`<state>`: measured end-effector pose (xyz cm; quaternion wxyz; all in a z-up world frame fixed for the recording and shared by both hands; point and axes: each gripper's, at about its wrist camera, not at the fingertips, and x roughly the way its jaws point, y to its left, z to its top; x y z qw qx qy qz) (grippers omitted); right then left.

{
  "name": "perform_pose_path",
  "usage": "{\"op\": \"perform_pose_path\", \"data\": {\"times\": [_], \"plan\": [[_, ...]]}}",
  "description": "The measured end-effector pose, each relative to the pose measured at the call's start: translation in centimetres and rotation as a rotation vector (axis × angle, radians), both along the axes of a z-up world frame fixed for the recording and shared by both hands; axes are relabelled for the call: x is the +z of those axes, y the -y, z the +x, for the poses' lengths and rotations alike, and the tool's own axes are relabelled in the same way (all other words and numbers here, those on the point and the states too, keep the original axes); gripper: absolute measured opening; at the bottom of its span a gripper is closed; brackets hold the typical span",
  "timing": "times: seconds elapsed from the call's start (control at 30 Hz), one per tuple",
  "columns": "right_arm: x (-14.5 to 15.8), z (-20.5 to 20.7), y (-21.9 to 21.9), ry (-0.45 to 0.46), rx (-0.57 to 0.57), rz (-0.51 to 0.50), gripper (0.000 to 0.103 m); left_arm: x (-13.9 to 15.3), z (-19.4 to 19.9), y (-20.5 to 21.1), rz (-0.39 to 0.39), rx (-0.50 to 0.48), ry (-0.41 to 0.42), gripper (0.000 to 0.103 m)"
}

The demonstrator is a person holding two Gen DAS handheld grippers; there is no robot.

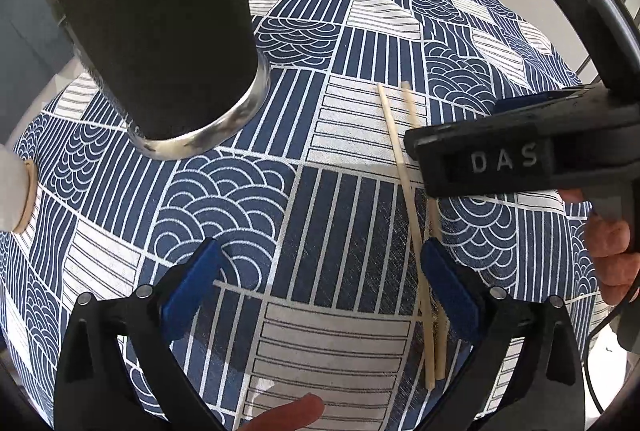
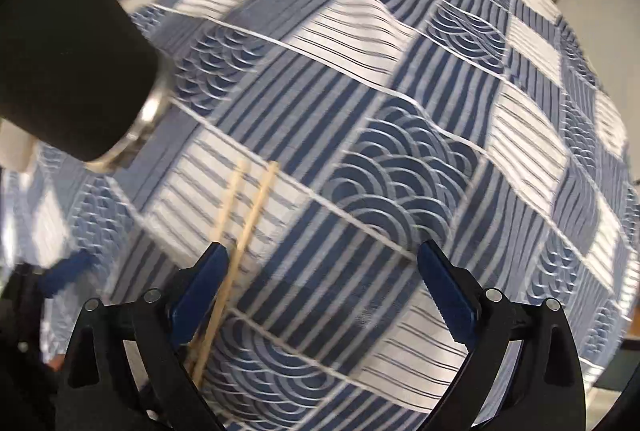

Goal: Organize utensils
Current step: 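Close the left gripper on a loose stick while the right gripper closes on another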

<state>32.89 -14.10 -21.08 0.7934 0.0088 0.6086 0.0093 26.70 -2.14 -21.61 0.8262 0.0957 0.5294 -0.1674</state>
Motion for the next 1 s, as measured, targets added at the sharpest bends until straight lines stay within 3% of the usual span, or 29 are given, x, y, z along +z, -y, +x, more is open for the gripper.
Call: {"op": "perform_pose_path", "data": {"times": [0.1,0.2,0.37,0.47,0.53,0.57,0.67,0.7,0.73,0.87,1.0], "plan": [[-0.1,0.3,0.1,-0.017,-0.023,0.002,0.095,0.0,0.4,0.0,0.006,0.021,-0.006,0.097],[-0.2,0.7,0.2,-0.05,-0.041,0.003,0.095,-0.1,0.5,0.8,0.065,0.015,-0.003,0.098],[-0.3,0.8,0.9,-0.104,-0.055,0.001,0.093,0.0,1.0,0.7,0.072,0.066,-0.049,0.098],[0.2,0.5,1.5,-0.109,-0.052,0.0,0.08,0.0,0.9,0.6,0.067,0.107,-0.053,0.097],[0.9,0.1,1.9,-0.094,-0.026,-0.001,0.058,0.2,0.5,0.4,0.064,0.133,-0.052,0.092],[1.2,-0.2,2.1,-0.085,0.0,-0.005,0.054,0.3,0.4,0.3,0.063,0.145,-0.052,0.085],[1.8,-1.1,3.6,-0.074,0.037,0.001,0.03,0.8,0.1,-0.1,0.06,0.186,-0.052,0.07],[1.9,-1.1,4.5,-0.073,0.023,0.004,0.013,0.9,0.0,-0.3,0.058,0.197,-0.051,0.064],[1.9,-1.3,5.7,-0.076,0.007,0.008,0.006,1.1,-0.2,-0.4,0.057,0.206,-0.051,0.059],[1.8,-1.3,8.2,-0.083,0.0,0.065,0.004,1.5,-1.2,-0.5,0.045,0.214,-0.074,0.009],[1.5,-1.2,10.7,-0.104,-0.032,0.178,0.004,1.5,-2.2,-1.2,0.001,0.239,-0.111,0.005]]}}
